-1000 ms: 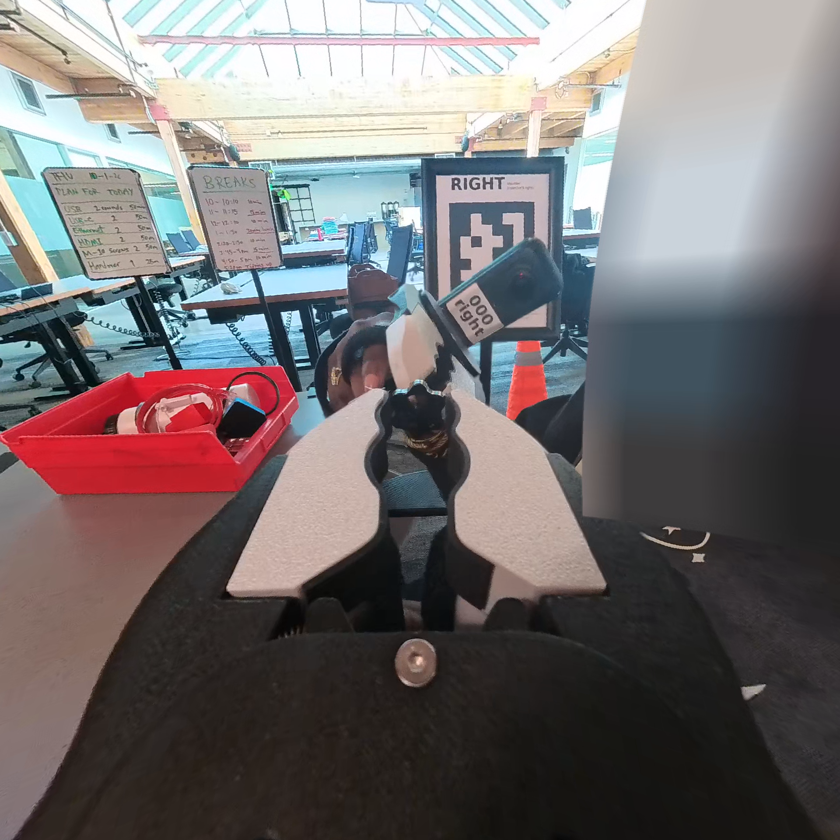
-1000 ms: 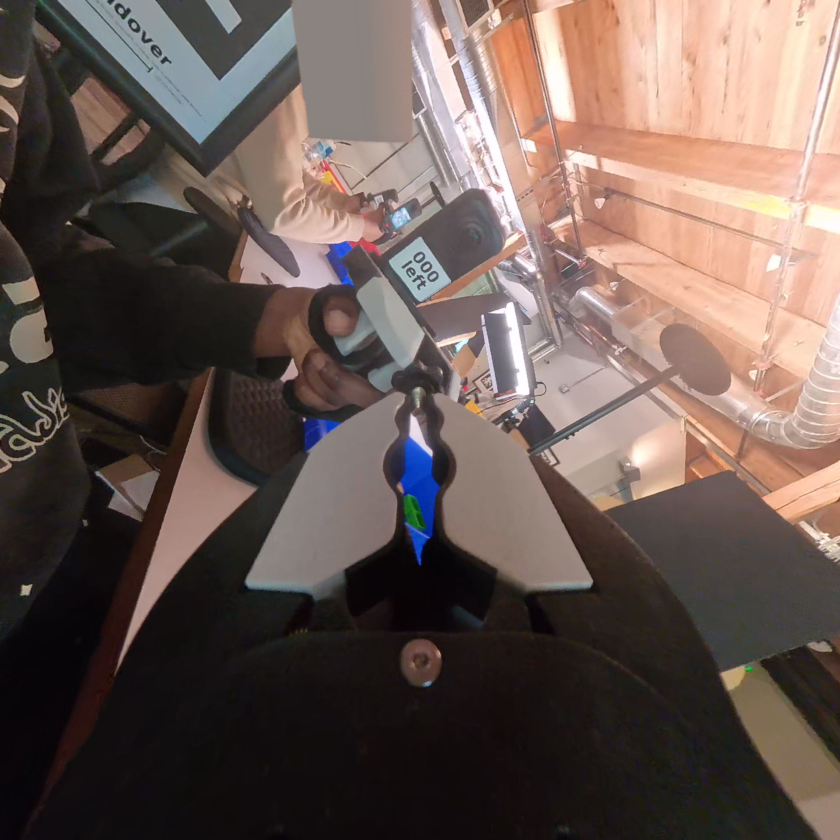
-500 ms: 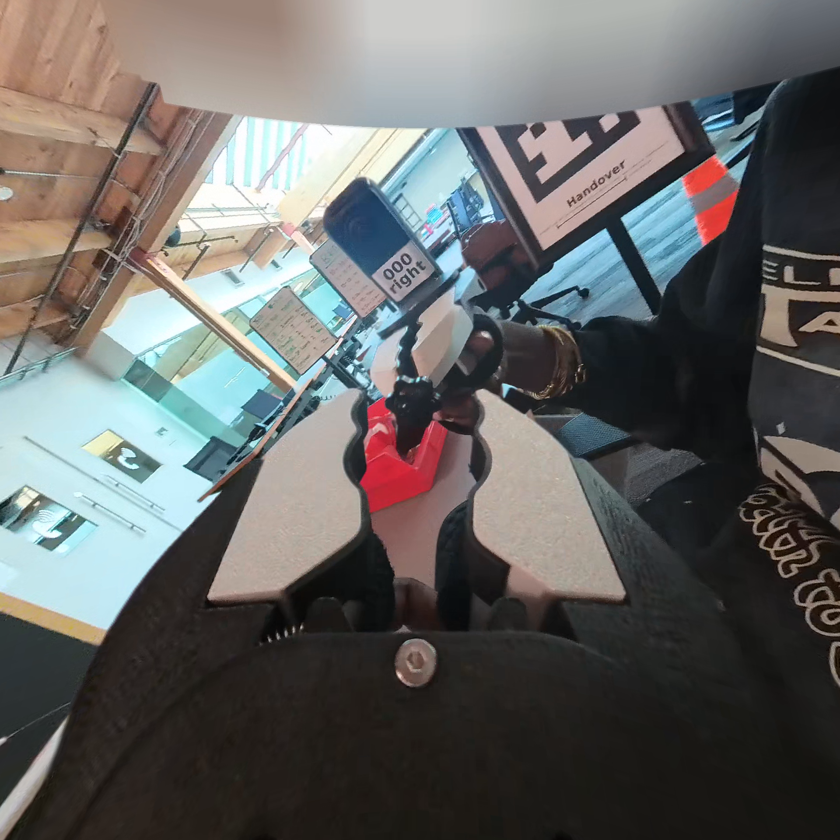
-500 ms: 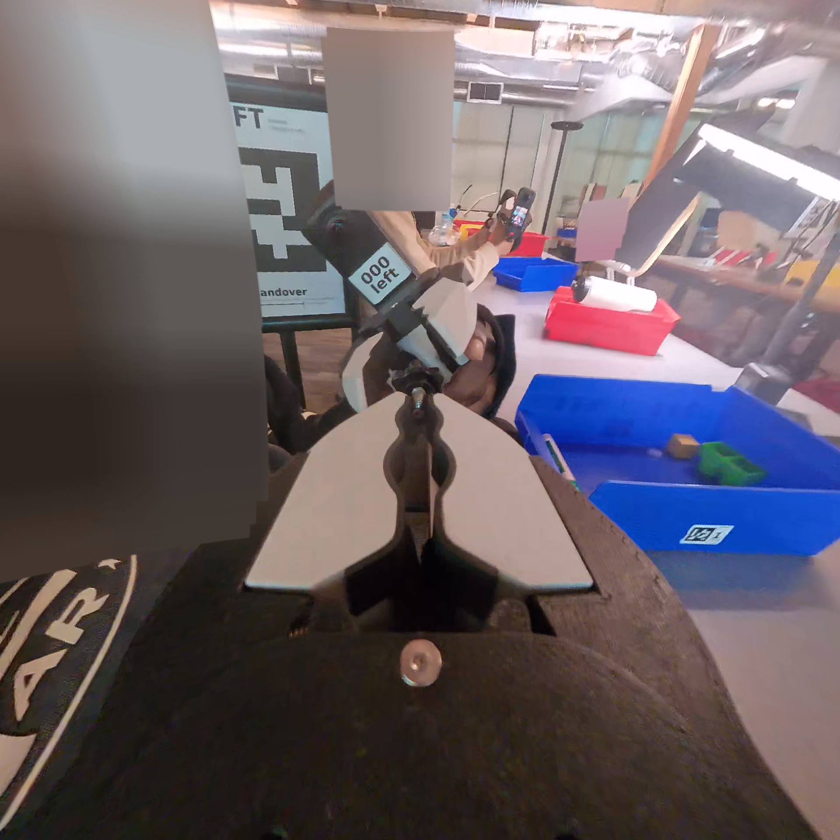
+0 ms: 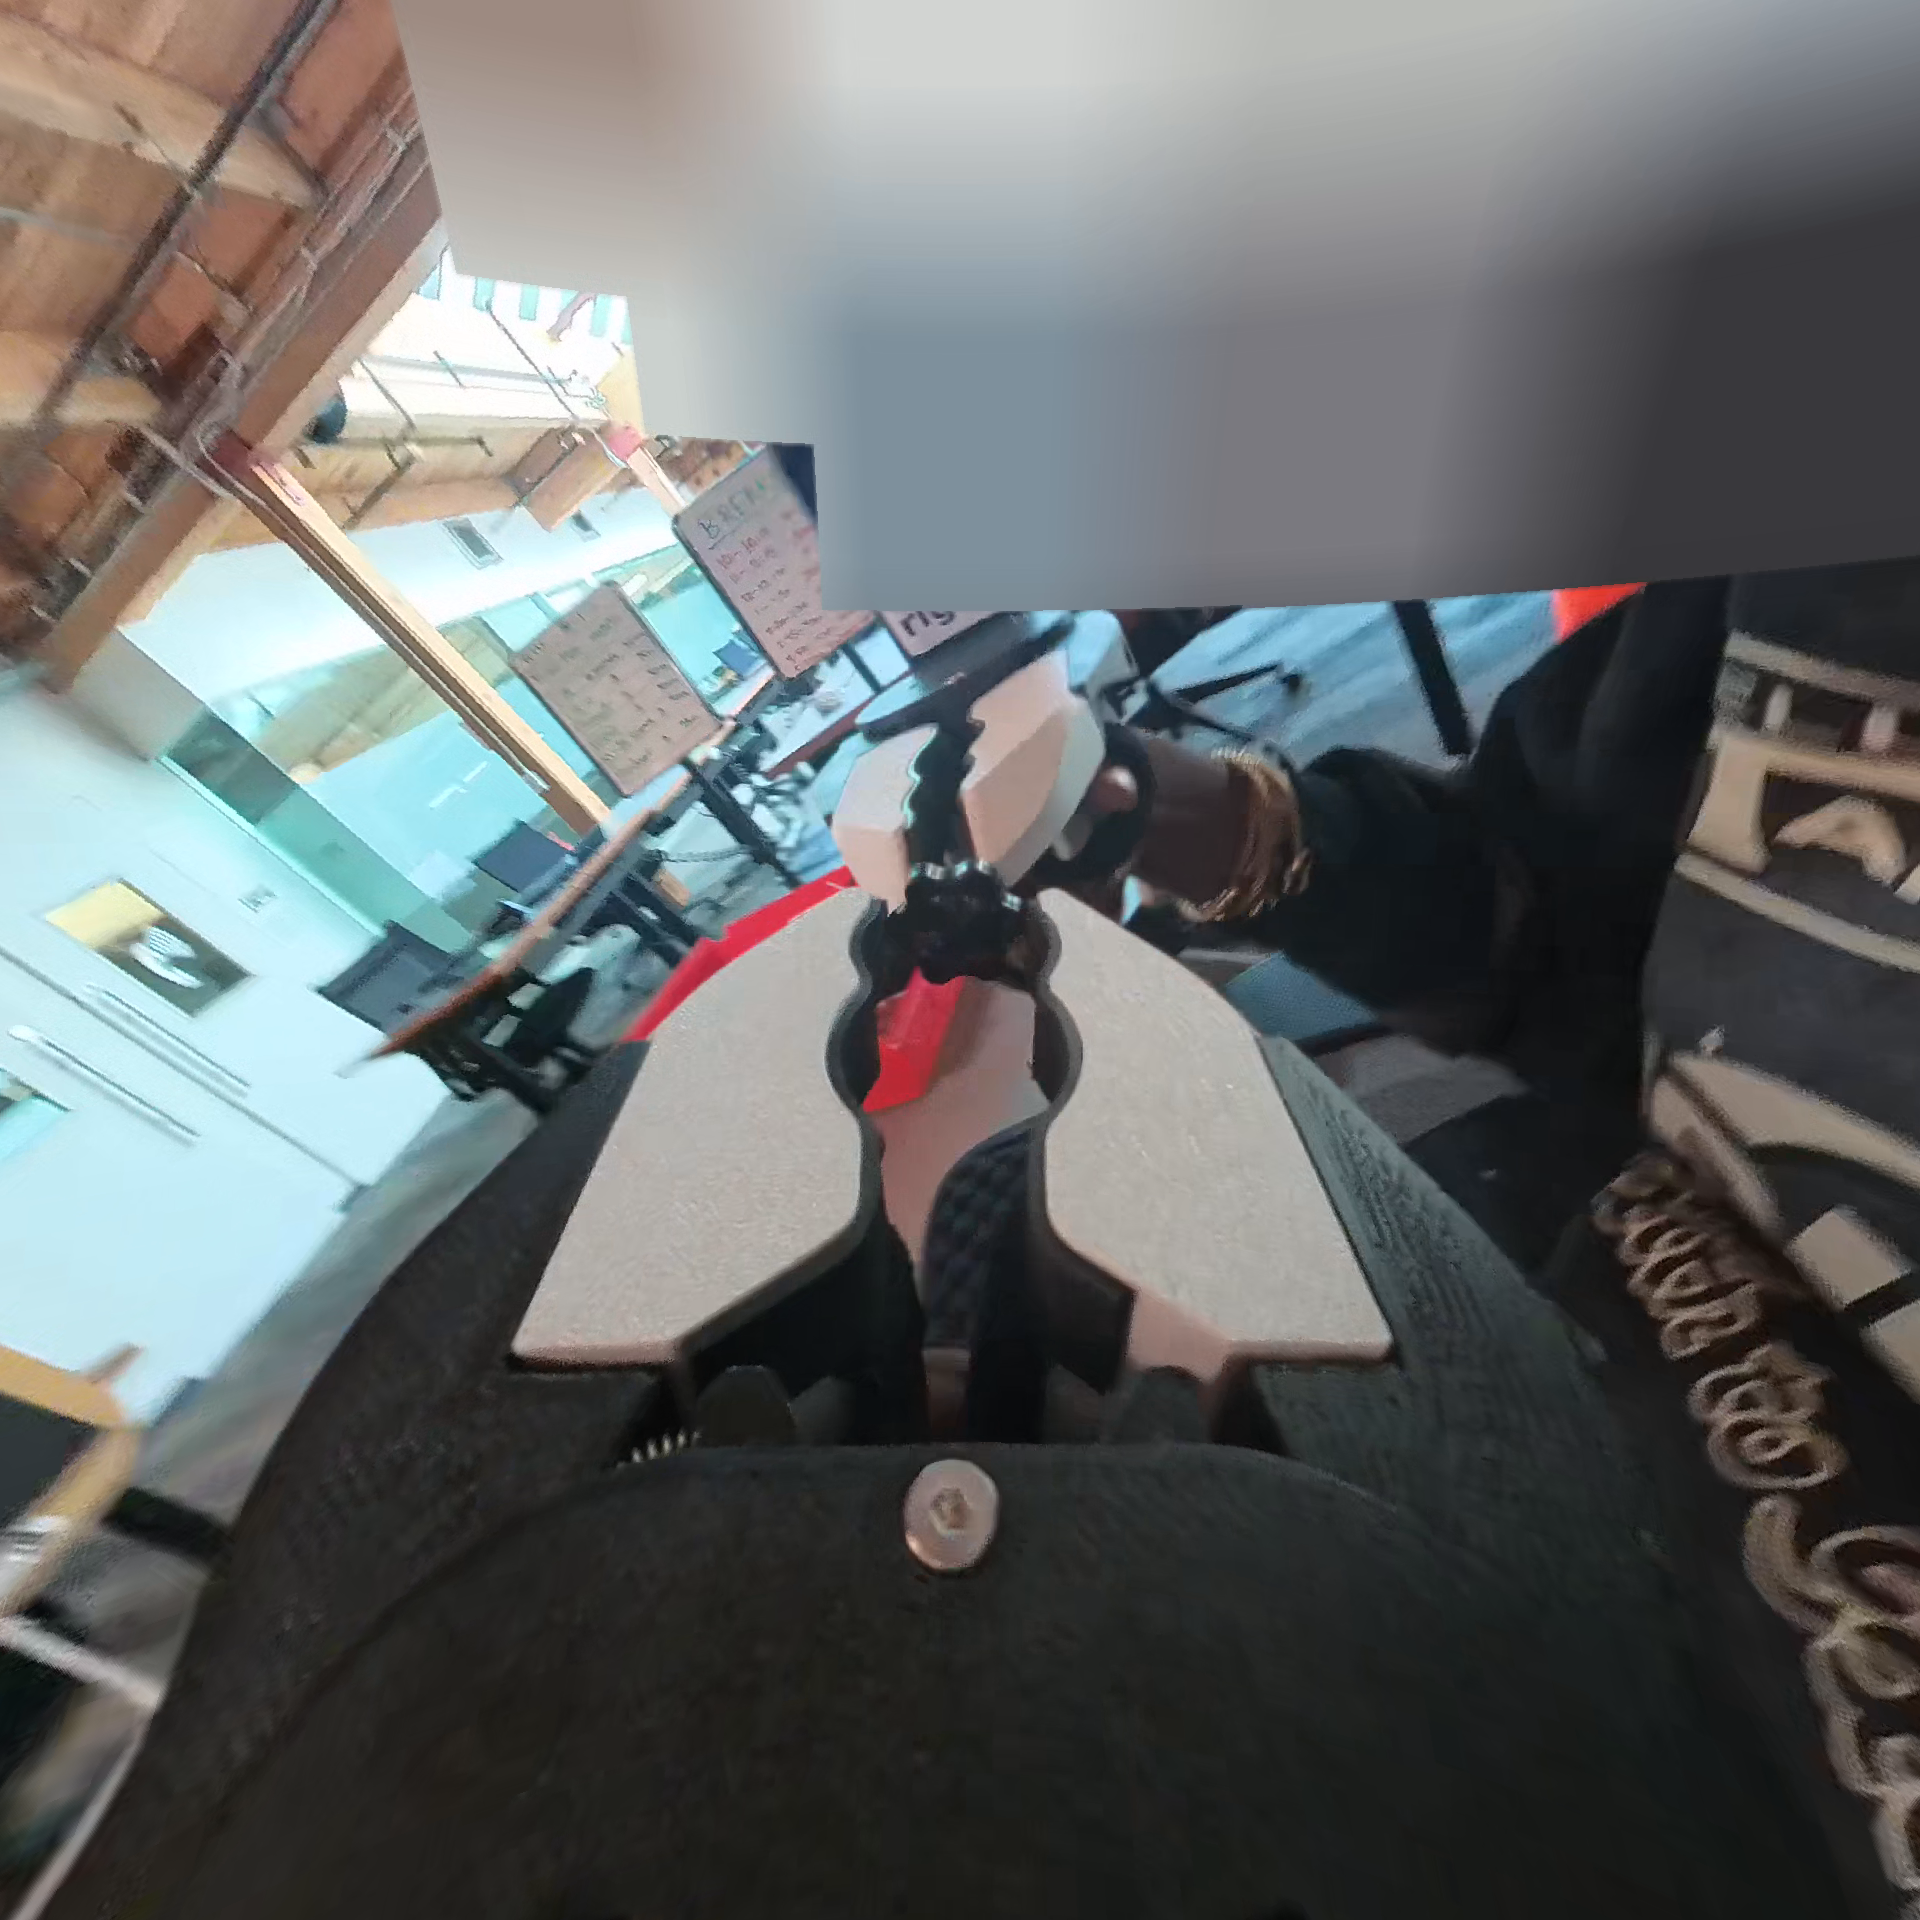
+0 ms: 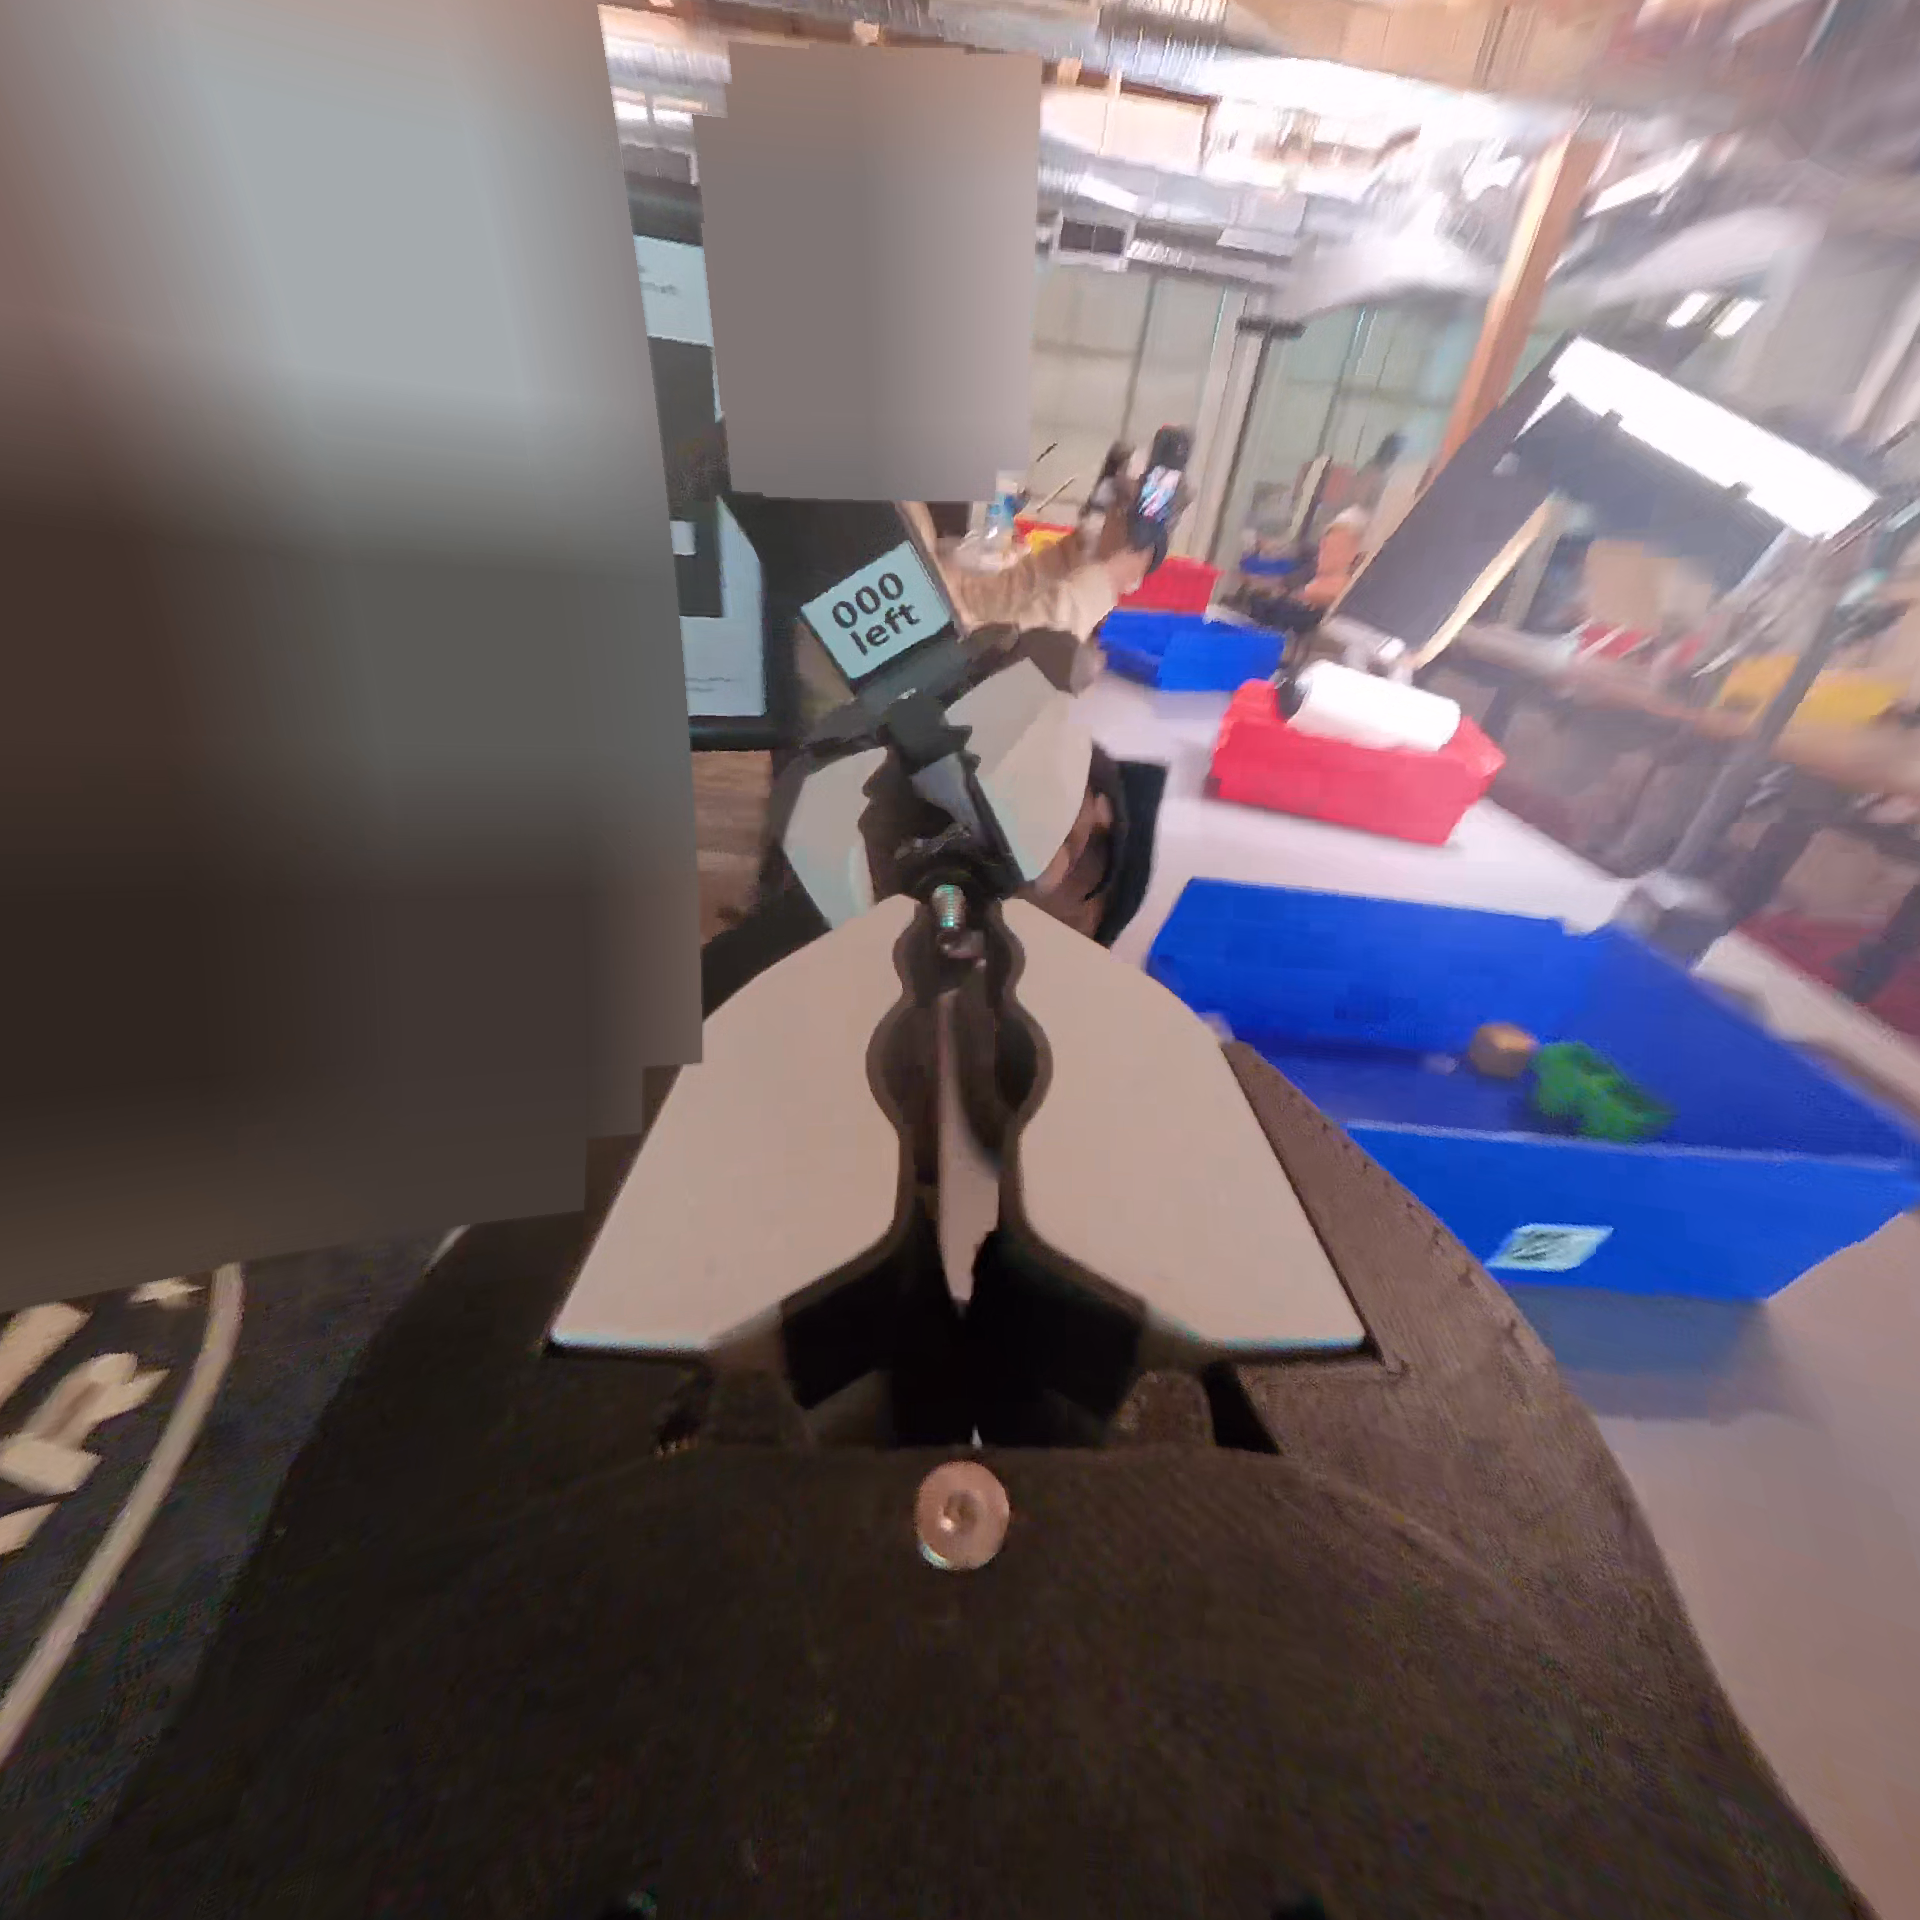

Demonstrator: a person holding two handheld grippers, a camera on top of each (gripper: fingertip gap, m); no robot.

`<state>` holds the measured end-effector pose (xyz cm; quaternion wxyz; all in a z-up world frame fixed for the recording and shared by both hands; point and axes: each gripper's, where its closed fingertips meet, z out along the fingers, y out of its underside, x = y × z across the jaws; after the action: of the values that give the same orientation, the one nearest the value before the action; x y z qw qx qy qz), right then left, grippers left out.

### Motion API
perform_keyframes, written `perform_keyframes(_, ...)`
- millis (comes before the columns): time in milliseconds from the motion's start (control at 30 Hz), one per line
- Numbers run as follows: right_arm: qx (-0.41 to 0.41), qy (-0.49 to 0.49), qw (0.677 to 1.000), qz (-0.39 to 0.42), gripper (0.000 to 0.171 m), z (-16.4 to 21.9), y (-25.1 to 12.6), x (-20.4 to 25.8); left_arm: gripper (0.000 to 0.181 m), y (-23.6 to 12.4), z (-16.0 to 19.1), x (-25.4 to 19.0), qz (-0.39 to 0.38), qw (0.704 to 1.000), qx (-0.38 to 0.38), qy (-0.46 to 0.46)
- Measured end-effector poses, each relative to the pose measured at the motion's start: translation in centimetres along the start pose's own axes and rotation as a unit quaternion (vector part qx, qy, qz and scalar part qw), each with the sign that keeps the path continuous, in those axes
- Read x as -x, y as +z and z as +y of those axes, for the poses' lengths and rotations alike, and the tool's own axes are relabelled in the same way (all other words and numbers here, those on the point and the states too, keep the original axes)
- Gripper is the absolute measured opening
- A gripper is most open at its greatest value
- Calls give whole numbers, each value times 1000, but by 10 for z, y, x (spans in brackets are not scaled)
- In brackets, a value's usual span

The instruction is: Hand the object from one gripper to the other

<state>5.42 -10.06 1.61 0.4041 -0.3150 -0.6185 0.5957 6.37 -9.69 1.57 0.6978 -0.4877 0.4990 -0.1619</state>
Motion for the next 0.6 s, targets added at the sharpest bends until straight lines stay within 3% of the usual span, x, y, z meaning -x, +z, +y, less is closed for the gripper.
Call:
perform_keyframes(33, -12, -38, 999, 19, 14, -3, -1, -3, 24, 0, -2, 1, 7, 999, -6, -43)
perform_keyframes(167, -48, -250, 964, 71, 26, -14, -5, 1, 24, -3, -3, 6, 50, 977, -26, -208)
perform_keyframes(300, 15, -426, 895, 130, 25, -4, -1, -4, 24, -4, -2, 3, 89, 955, -34, -281)
perform_keyframes(400, 45, -470, 869, 146, 16, 2, 2, -7, 24, -2, 1, 3, 89, 952, -24, -291)
perform_keyframes(600, 36, -464, 875, 134, 6, 1, 3, -3, 24, -2, 1, 1, 92, 952, -20, -290)
